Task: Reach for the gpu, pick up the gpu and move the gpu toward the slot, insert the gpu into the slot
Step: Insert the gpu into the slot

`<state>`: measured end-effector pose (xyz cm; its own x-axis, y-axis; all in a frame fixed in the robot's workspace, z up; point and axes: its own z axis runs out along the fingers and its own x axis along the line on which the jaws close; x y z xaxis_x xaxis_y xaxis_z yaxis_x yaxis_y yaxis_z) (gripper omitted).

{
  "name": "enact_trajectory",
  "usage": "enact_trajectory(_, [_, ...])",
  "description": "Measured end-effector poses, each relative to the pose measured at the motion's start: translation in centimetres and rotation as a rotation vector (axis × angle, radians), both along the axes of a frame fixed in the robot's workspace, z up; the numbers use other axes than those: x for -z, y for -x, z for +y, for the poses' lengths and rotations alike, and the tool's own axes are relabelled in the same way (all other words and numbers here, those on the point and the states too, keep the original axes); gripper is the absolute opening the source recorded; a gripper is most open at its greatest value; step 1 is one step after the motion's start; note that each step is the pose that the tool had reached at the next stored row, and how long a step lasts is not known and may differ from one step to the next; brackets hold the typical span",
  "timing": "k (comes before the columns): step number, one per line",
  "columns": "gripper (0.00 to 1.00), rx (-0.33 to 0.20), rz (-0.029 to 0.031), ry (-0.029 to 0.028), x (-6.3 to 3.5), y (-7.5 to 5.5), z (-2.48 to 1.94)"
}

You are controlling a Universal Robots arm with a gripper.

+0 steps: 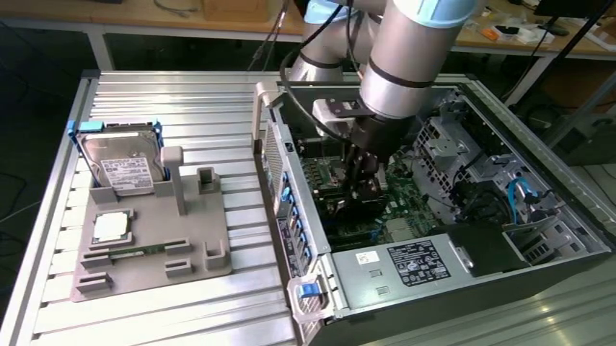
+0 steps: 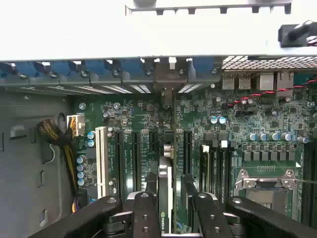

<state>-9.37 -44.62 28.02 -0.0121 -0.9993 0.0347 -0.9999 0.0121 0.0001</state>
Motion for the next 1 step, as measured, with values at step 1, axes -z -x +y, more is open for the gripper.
enact_trajectory(1, [0.13, 0.0, 0.0, 0.0, -0.17, 0.0, 0.0])
